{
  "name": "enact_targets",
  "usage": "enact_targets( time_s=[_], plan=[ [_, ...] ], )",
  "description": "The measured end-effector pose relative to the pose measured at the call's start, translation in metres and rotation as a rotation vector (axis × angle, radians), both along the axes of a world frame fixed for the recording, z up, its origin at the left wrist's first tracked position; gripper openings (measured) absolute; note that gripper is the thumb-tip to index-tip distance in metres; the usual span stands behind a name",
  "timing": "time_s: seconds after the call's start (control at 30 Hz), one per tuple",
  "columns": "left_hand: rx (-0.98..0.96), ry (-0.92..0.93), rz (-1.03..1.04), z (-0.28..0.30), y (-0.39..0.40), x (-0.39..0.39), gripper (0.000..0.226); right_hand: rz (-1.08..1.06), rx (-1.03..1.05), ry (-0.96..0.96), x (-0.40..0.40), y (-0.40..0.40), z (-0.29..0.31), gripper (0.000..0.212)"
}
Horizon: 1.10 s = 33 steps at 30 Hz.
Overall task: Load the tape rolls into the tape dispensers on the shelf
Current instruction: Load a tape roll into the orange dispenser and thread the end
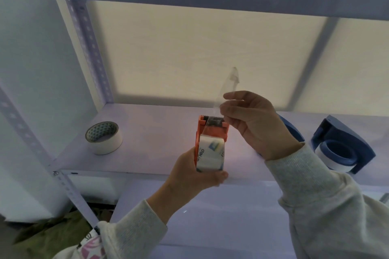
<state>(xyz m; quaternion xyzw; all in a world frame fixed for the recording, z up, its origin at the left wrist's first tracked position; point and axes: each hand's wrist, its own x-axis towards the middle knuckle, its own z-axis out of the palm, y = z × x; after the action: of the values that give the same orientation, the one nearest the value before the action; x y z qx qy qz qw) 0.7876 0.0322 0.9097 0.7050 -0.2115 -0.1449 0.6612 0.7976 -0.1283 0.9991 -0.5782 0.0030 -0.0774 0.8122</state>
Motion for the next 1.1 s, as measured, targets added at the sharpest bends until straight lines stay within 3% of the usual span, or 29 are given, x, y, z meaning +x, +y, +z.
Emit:
enact_targets(
  time_s=[0.23, 0.6, 0.77, 0.9, 0.97, 1.07, 1.1],
  plan=[
    [0.081, -0.120, -0.045, -0.009, 0.002, -0.017, 0.040, -0.295, -0.087, -0.038, 0.020, -0.018, 0.014, 0.027],
    [0.021, -0.157, 0.001, 0.010, 0.007, -0.019, 0.047, -0.333, 0.104, 0.142, 0.038, -0.040, -0.002, 0.029],
    [-0.114, -0.122, -0.051, 0.023, 0.011, -0.022, 0.036, -0.249, 0.178, 0.336, 0.043, -0.036, -0.025, 0.049],
    [-0.198, -0.075, -0.074, 0.028, 0.011, -0.020, 0.039, -0.253, 0.104, 0.255, 0.043, -0.037, -0.037, 0.070],
    [-0.227, -0.067, -0.071, 0.028, 0.011, -0.017, 0.038, -0.229, 0.028, 0.192, 0.041, -0.036, -0.042, 0.061],
    [-0.297, -0.028, -0.057, 0.030, 0.009, -0.013, 0.032, -0.118, -0.040, 0.176, 0.038, -0.030, -0.052, 0.020],
    [-0.314, -0.020, -0.048, 0.031, 0.009, -0.011, 0.030, -0.060, -0.015, 0.166, 0.038, -0.029, -0.057, 0.021]
  ],
)
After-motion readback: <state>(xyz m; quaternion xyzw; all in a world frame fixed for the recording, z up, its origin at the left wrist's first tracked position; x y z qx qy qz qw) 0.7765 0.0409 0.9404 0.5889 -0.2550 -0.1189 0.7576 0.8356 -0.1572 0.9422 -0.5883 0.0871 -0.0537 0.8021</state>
